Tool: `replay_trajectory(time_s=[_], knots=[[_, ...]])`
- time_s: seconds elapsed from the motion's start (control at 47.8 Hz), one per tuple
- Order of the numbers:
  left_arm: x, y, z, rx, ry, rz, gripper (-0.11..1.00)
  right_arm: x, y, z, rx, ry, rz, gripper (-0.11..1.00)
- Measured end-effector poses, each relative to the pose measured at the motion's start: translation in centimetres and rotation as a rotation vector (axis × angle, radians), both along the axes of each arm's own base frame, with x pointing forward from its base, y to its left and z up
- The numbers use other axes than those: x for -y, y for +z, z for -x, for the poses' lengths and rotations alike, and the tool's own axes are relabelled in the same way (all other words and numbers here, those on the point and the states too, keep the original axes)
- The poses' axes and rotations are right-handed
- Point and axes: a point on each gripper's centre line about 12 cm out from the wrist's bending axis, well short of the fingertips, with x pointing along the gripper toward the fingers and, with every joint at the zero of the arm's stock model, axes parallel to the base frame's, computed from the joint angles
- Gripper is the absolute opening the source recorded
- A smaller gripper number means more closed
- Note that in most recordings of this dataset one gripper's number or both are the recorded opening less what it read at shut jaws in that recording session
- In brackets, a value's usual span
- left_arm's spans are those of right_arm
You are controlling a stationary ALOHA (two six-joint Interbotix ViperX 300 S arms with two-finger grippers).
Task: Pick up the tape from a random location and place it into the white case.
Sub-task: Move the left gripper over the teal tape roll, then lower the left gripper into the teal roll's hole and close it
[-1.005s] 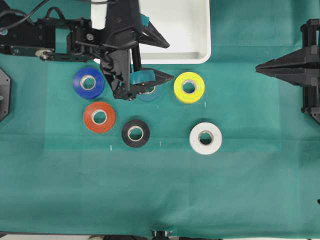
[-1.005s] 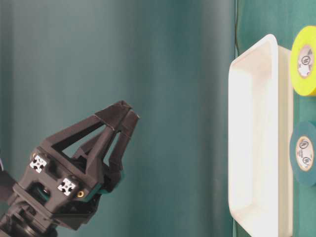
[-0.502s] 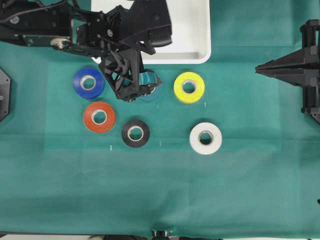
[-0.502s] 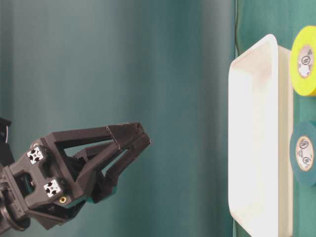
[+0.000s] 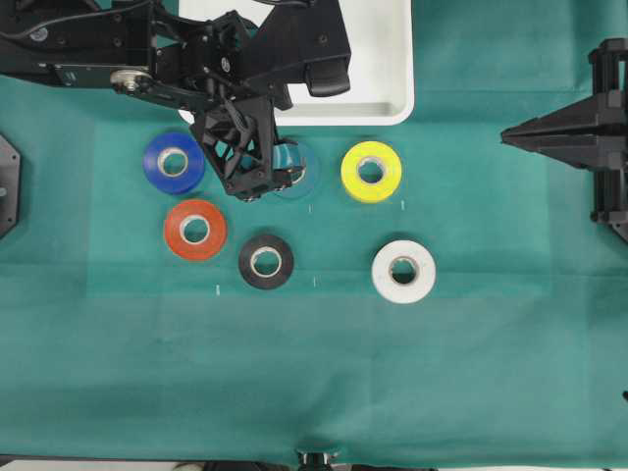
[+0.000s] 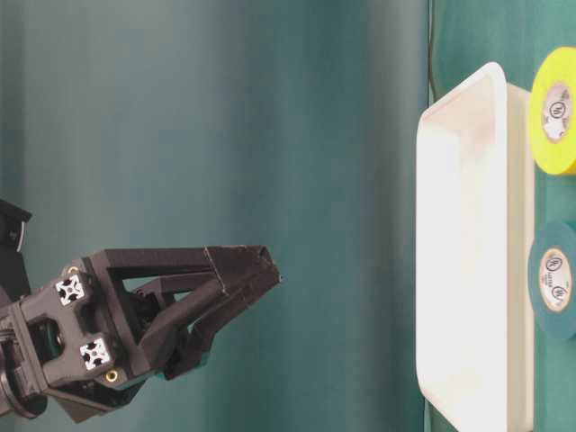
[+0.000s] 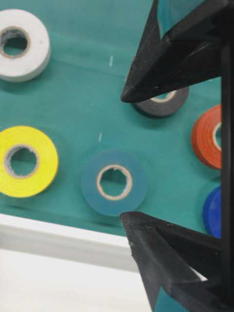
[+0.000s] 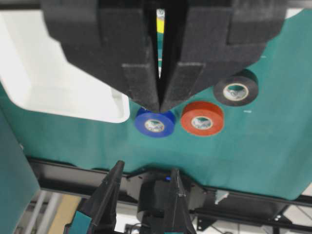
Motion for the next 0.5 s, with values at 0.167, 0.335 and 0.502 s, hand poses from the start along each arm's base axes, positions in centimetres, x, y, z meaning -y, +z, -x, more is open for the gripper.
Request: replay_trajectory(time_s=[0.167,0.335,0.502], knots=[[0.00,0.00,0.00,0.000,0.001,0.001,0.99,0.00,0.00,0.00,0.000,0.000,0.002,0.00],[0.00,0.05,-0.08,0.008,0.005,0.003,0.99,0.00,0.00,0.00,0.000,0.000,0.000,0.00],[0.07,0.08,-0.13,0.012,0.004,0.004,0.99,0.00,-0.02,0.00,-0.002,0.000,0.000,0.00]])
